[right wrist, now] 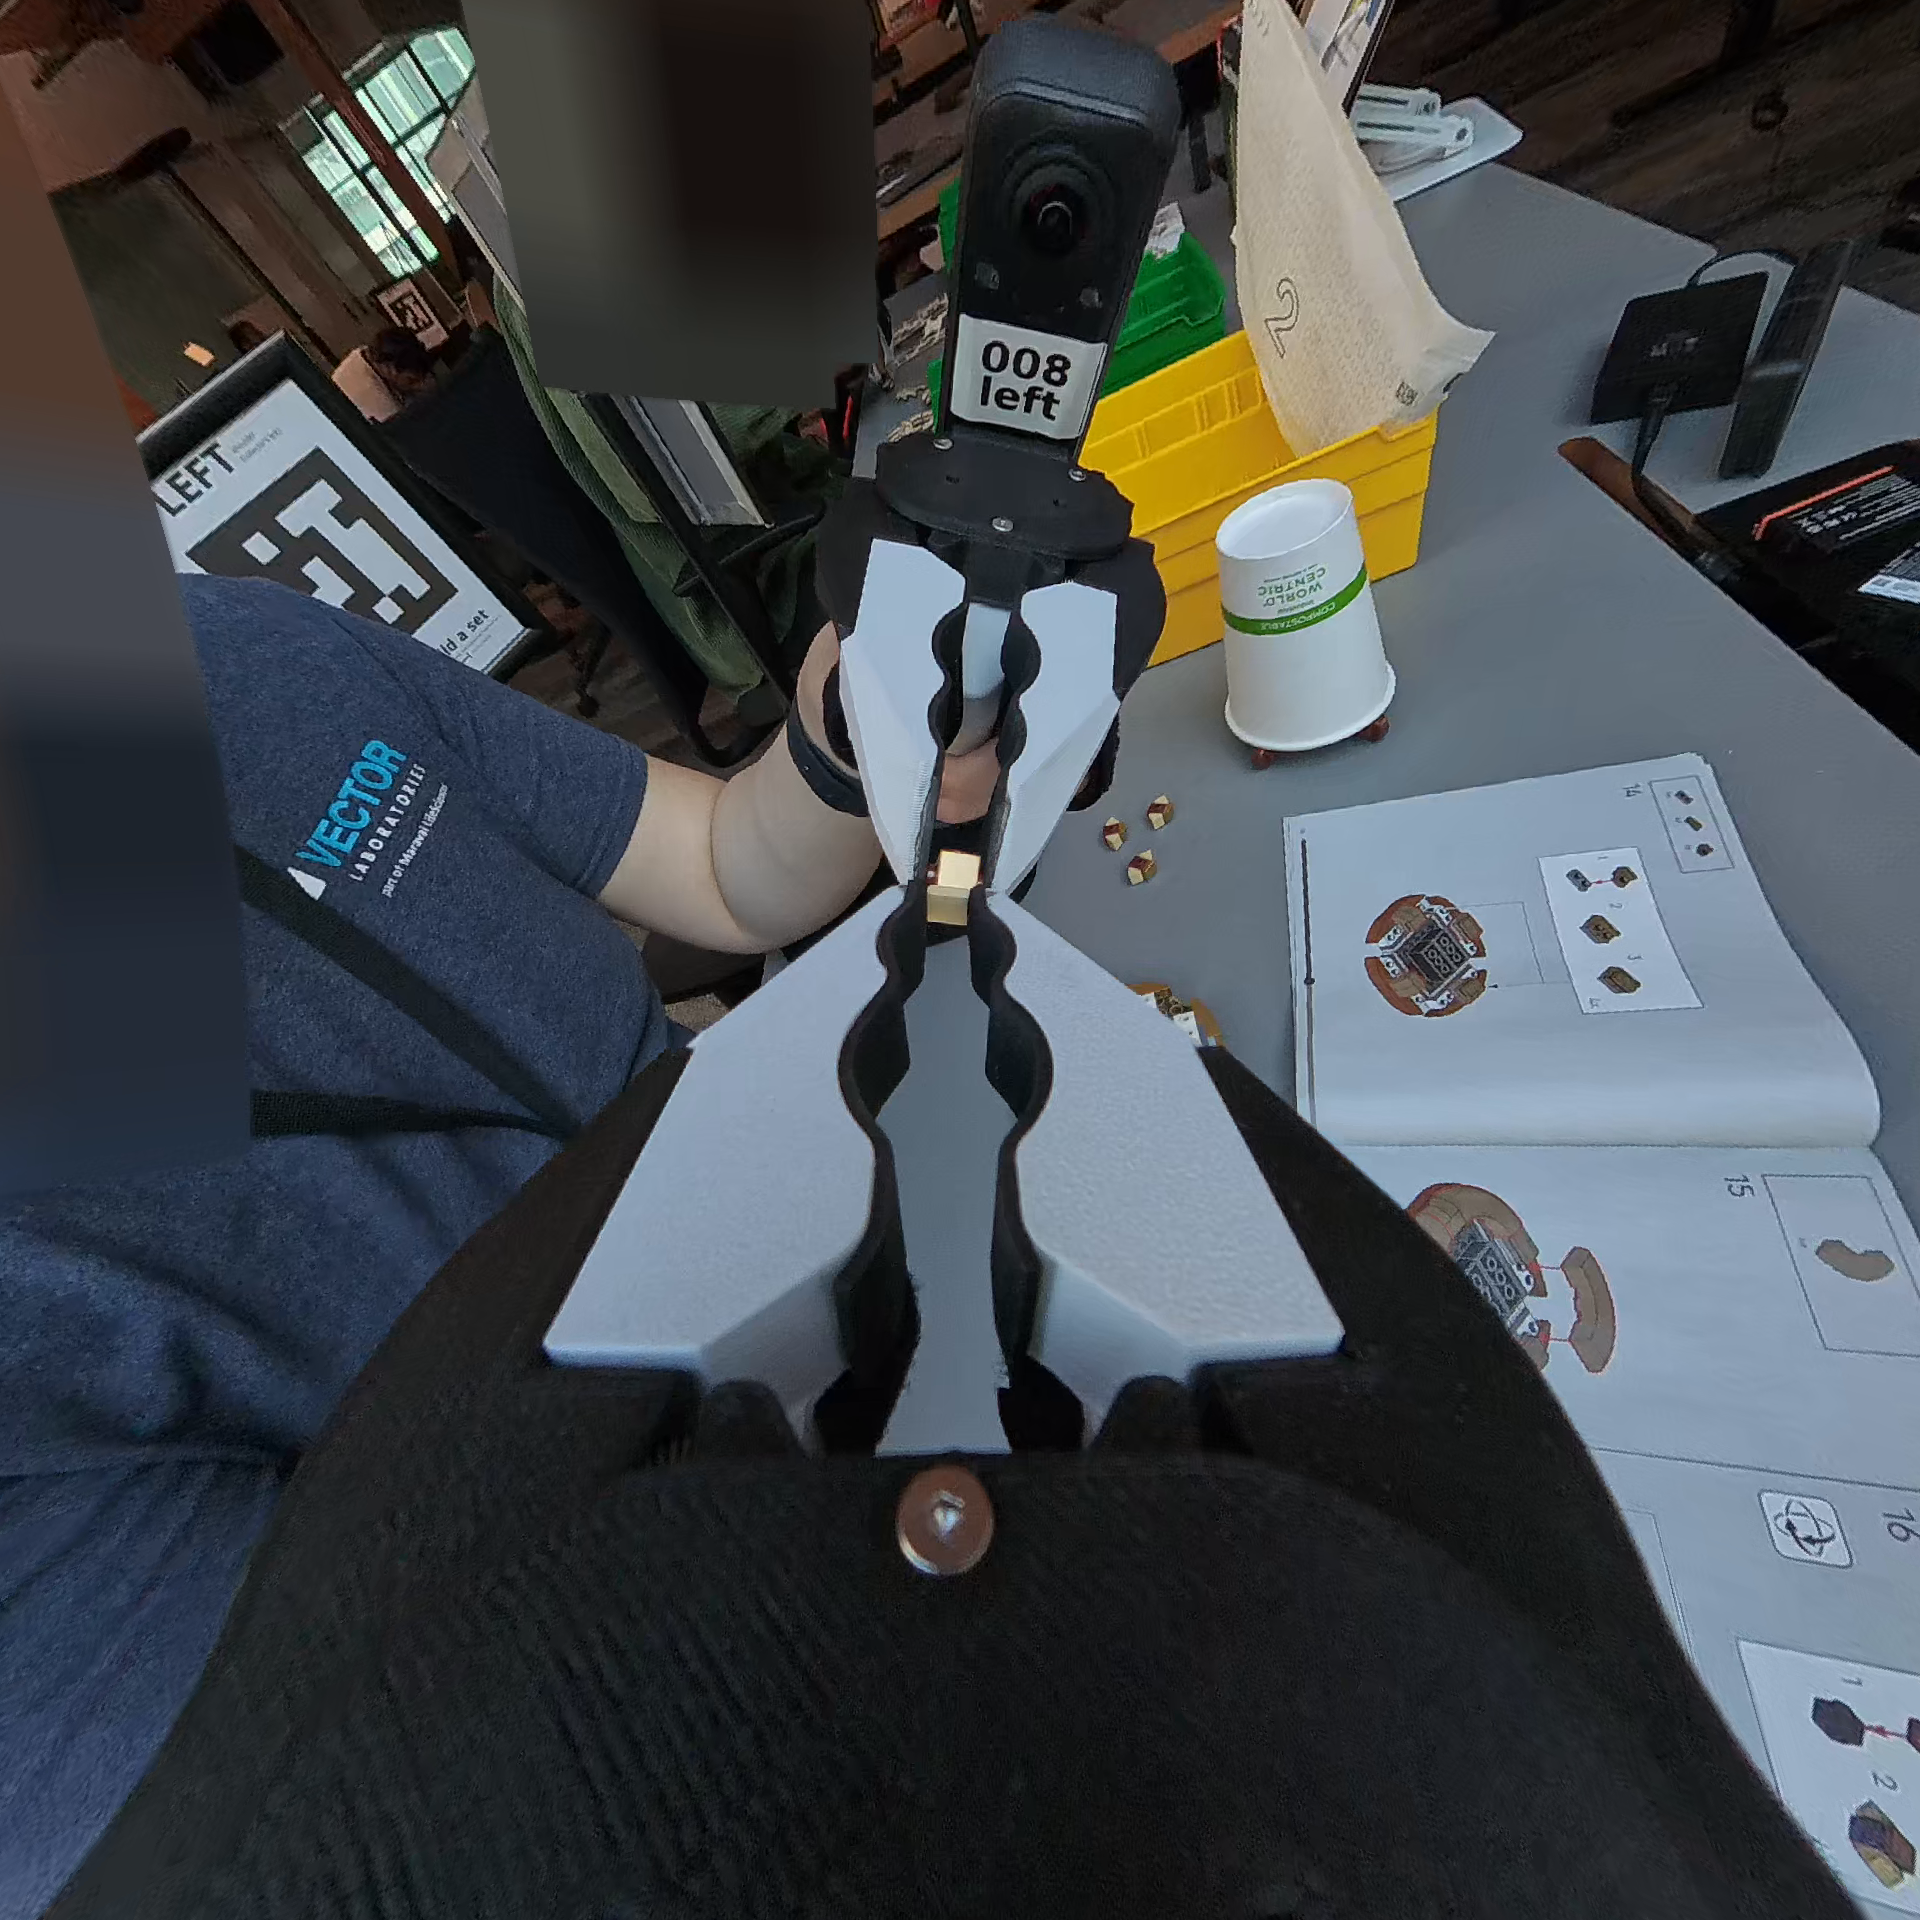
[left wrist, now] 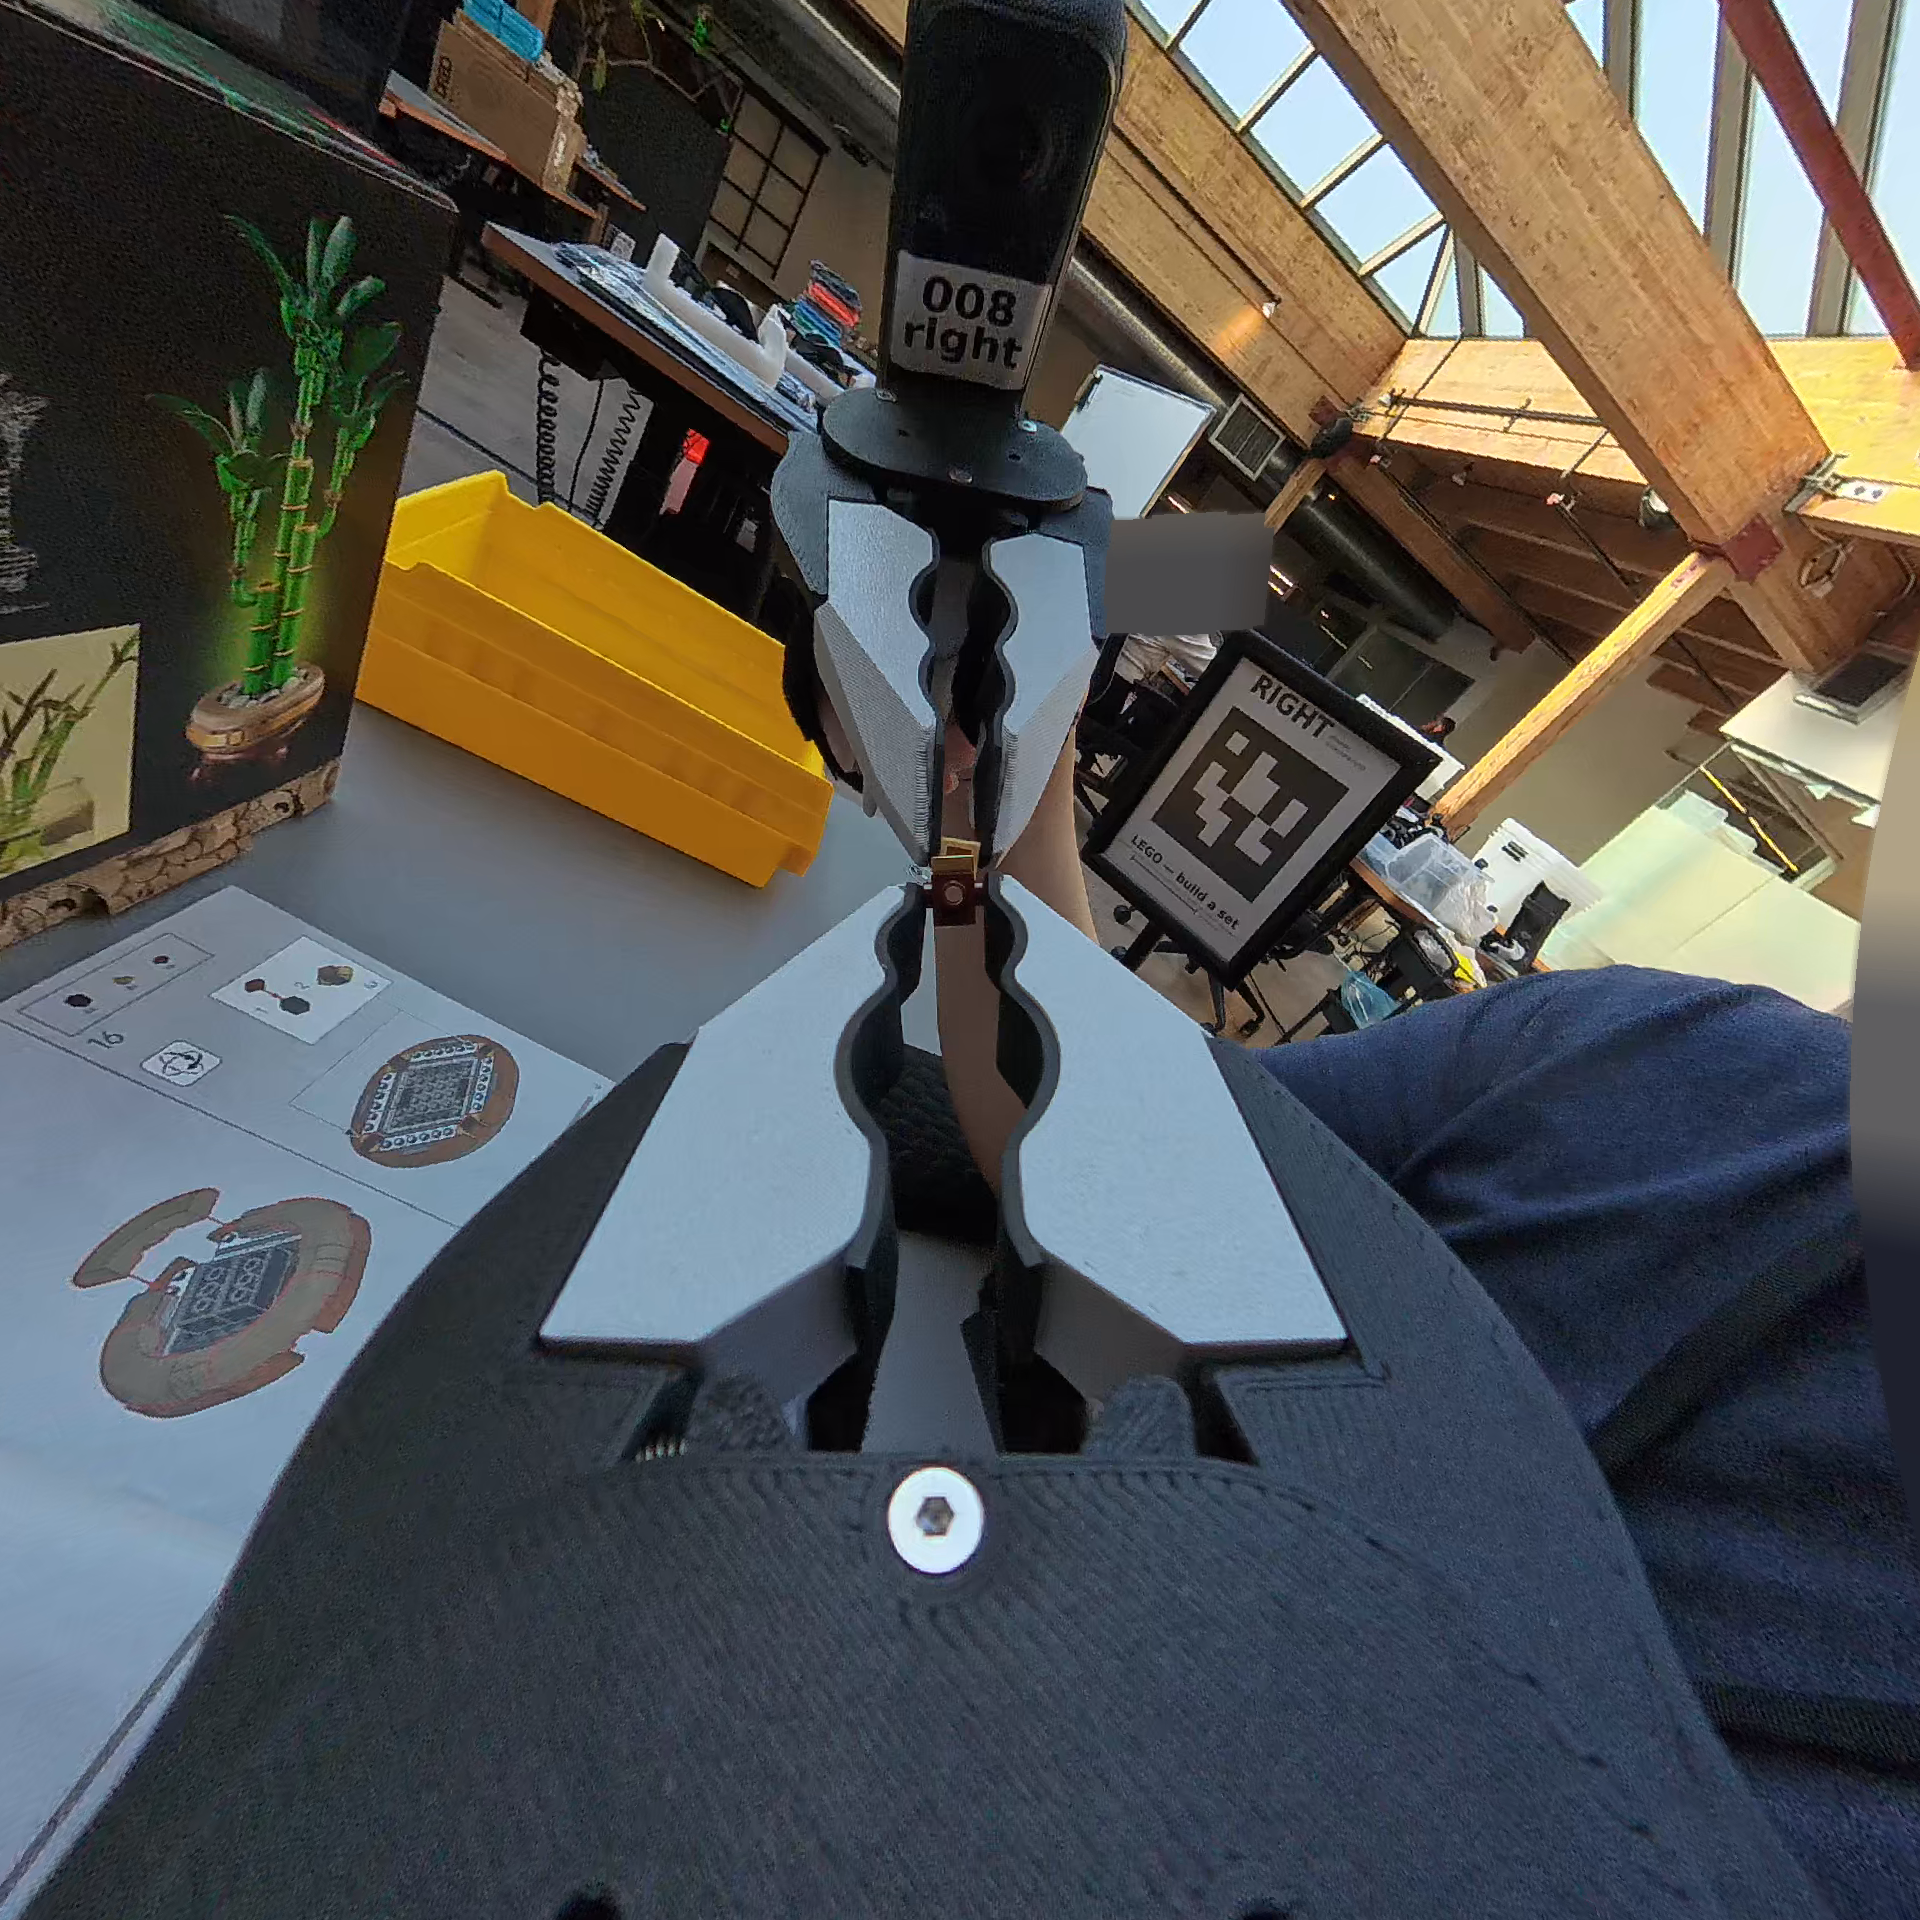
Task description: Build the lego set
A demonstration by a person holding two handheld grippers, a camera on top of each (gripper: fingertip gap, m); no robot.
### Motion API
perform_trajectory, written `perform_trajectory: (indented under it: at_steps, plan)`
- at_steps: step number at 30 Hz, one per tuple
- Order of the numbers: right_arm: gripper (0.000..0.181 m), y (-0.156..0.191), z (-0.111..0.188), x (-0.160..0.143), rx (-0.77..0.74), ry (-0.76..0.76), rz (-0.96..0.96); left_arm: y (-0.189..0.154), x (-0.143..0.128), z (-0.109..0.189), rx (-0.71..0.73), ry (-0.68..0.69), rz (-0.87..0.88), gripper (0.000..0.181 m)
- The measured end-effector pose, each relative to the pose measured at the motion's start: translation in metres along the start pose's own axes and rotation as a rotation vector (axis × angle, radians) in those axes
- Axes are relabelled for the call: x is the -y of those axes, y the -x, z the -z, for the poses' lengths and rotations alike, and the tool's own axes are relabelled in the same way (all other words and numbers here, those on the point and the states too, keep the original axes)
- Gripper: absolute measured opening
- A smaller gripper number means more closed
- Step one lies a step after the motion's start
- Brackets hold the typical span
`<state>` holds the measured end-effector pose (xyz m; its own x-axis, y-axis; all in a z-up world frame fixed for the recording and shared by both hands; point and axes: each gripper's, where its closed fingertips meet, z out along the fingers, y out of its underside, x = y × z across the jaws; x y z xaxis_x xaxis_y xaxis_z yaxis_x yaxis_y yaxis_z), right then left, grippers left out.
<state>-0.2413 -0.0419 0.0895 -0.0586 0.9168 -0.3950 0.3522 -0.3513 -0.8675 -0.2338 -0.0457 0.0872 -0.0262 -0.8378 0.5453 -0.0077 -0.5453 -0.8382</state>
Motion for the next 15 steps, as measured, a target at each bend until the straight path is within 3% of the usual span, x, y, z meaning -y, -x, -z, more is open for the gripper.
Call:
perform_trajectory:
  at_steps: [9, 15]
  plan:
    - [0.006, -0.021, 0.0, -0.004, 0.028, -0.069, -0.072, 0.021, -0.002, 0.0, 0.034, -0.008, 0.034, 0.009]
    - [0.006, -0.024, 0.002, -0.005, 0.053, -0.095, -0.098, 0.019, -0.005, -0.003, -0.017, -0.005, 0.082, 0.009]
